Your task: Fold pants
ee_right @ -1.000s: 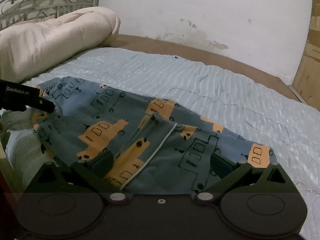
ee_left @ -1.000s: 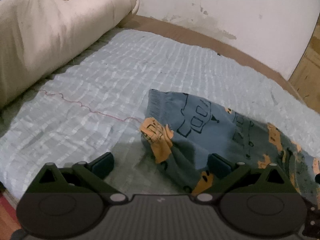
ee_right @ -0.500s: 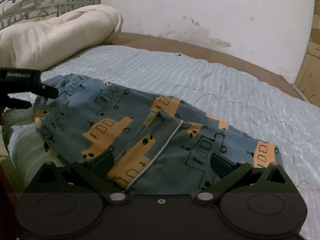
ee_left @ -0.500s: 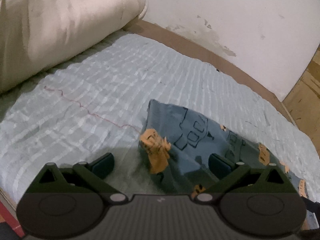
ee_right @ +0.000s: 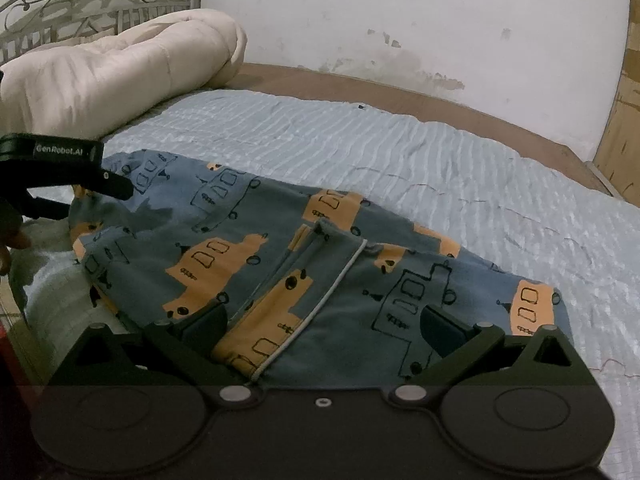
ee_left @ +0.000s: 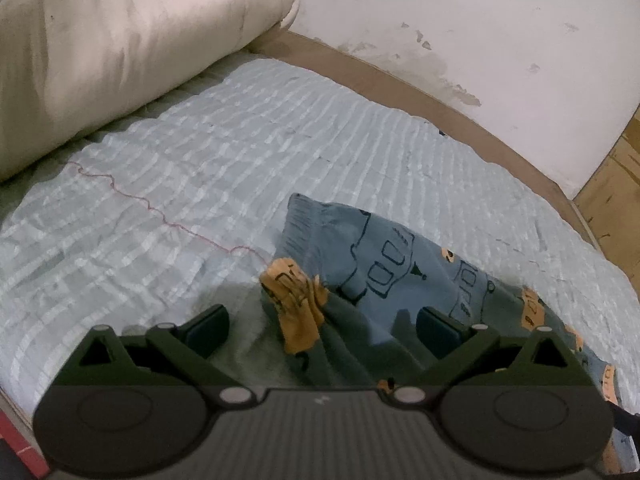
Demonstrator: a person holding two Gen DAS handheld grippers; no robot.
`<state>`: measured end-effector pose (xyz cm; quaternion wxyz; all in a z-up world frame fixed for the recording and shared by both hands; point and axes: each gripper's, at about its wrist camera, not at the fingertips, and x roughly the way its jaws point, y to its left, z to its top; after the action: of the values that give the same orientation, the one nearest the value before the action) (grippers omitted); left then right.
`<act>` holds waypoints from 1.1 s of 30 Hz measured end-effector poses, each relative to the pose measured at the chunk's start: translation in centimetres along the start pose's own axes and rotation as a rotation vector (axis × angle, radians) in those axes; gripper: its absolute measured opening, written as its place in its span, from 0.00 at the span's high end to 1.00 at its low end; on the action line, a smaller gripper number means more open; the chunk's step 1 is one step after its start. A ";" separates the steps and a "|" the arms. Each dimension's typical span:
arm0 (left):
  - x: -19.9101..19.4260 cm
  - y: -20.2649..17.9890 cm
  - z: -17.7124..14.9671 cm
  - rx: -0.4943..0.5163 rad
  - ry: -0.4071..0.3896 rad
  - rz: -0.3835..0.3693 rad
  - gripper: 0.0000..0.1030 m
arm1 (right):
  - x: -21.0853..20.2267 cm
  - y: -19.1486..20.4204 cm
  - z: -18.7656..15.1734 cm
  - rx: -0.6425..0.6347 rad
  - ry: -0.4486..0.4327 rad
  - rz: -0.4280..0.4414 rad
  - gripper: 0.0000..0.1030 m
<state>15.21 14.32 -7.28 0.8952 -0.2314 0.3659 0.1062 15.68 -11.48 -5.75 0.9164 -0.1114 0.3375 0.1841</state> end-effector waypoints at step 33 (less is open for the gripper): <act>-0.8 -0.2 0.1 -0.050 -0.066 0.011 0.79 | -0.2 -0.5 -0.1 0.025 -0.007 0.017 0.01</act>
<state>14.76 14.20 -6.64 0.9000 -0.2478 0.3349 0.1277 15.69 -12.04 -5.66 0.9172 -0.0965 0.3377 0.1881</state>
